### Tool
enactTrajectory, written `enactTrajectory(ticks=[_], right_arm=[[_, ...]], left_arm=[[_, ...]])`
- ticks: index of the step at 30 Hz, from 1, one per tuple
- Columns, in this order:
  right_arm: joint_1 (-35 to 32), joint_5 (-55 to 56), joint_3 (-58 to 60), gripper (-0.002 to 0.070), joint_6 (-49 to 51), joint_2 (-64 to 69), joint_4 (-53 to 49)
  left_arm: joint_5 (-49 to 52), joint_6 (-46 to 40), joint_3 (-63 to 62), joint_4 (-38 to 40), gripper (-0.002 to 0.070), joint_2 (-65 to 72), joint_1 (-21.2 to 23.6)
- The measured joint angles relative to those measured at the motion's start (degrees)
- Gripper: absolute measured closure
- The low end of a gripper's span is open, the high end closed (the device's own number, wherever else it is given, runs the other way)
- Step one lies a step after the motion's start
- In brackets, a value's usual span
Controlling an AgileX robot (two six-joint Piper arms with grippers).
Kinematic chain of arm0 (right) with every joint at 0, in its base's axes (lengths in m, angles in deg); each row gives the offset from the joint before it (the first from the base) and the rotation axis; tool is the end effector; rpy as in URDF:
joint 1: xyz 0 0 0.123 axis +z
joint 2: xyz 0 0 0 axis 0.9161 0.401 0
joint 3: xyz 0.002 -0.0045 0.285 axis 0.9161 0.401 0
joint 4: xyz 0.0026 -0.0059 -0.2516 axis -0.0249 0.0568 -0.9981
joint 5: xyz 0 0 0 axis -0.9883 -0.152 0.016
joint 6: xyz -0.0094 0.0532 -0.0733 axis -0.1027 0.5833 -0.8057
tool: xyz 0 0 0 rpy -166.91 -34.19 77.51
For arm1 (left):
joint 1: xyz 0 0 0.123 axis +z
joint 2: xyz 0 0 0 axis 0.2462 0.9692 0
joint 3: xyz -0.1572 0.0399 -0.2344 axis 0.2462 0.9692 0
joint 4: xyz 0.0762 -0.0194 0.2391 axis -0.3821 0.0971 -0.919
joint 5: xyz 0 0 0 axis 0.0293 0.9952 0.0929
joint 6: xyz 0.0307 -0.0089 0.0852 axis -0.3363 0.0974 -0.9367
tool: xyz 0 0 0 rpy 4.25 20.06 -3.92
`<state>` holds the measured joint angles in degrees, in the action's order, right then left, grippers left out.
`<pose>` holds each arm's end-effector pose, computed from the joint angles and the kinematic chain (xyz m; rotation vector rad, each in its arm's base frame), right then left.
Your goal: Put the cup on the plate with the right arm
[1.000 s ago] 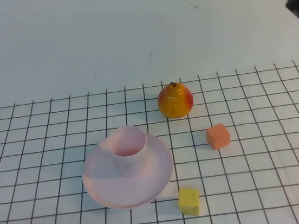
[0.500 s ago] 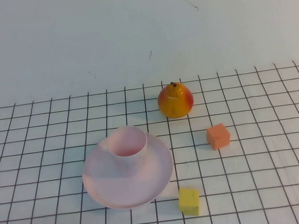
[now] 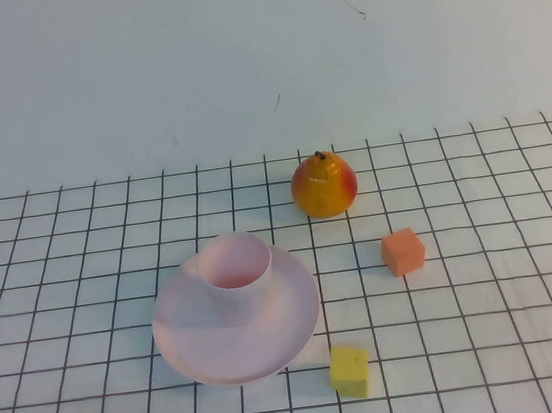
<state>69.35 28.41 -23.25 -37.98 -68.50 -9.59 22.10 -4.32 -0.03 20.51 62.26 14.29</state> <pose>0.0783 0.0048 0.2361 -0.2796 1.6591 -0.1619 0.0532 -0.0037 0.1762 -0.0698 1.8255 -0.1106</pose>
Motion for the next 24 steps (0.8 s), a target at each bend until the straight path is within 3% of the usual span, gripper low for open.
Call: enactTrajectory(ticks=[4,9,24], right_arm=[[-3.74,4.83,8.04,0.0678,0.0,-7.7,0.09],[-6.81,5.16,9.46,0.0678,0.22,-13.75,0.45],[-7.11,-10.48,9.46,0.0678,-0.72,-15.41,0.33]], left_arm=[[0.0,0.0,0.0,0.0,0.0678,0.0,0.0],[0.0,0.0,0.0,0.0,0.0678,0.0,0.0],[0.0,0.0,0.0,0.0,0.0678,0.0,0.0]])
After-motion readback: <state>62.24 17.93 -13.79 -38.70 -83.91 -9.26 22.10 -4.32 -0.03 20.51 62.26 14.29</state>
